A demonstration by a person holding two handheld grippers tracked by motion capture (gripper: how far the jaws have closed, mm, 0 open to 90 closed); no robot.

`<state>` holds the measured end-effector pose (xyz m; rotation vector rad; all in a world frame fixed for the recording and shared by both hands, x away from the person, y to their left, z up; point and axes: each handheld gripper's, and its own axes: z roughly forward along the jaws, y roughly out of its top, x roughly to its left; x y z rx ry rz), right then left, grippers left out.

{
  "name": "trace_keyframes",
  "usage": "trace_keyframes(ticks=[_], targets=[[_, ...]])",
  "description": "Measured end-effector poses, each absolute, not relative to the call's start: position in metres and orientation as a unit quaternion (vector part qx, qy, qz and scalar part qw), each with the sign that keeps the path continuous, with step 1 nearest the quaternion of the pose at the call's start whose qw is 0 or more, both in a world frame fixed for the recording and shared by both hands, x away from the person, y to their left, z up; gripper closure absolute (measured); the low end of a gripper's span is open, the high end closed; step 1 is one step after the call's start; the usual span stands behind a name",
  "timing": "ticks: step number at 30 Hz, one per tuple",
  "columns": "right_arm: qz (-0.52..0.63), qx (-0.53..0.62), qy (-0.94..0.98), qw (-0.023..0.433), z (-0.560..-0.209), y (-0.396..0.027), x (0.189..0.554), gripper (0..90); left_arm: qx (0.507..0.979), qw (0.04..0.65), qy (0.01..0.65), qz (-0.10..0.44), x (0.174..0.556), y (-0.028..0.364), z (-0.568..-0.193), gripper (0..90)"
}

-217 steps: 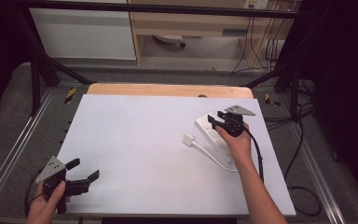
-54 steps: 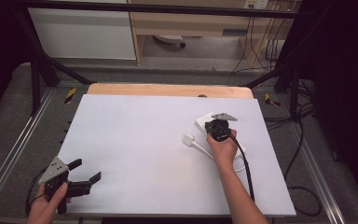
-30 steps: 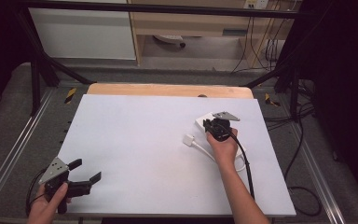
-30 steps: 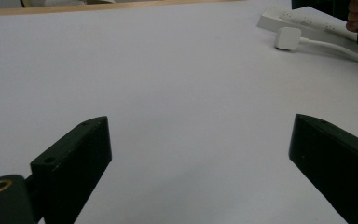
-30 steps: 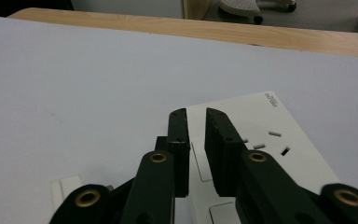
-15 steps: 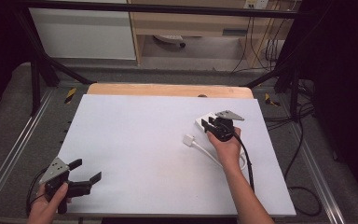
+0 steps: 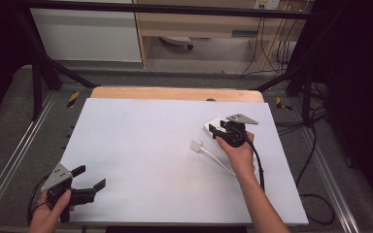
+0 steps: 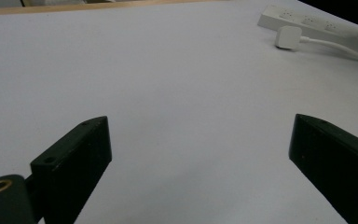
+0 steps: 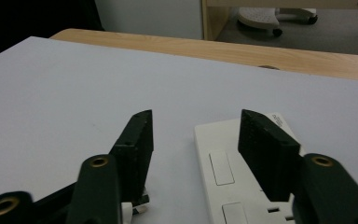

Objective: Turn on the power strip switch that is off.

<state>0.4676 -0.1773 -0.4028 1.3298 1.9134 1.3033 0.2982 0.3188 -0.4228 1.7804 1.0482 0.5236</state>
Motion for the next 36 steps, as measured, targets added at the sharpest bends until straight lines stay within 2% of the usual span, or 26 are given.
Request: trace_keyframes(ticks=[9,18,24,36], targets=[[0.476,0.486,0.701,0.216,-0.396,-0.178,0.467,24.8,0.732,0.482,0.430,0.218,0.298,0.319,-0.423,5.7],[0.474,0.477,0.706,0.222,-0.387,-0.181,0.461,8.3,0.731,0.483,0.430,0.216,0.298,0.319,-0.423,5.7],[0.478,0.470,0.707,0.226,-0.379,-0.184,0.454,4.7,0.732,0.481,0.430,0.218,0.298,0.319,-0.423,5.7],[0.492,0.455,0.699,0.249,-0.365,-0.197,0.439,5.2,0.731,0.483,0.432,0.215,0.298,0.319,-0.423,5.7]])
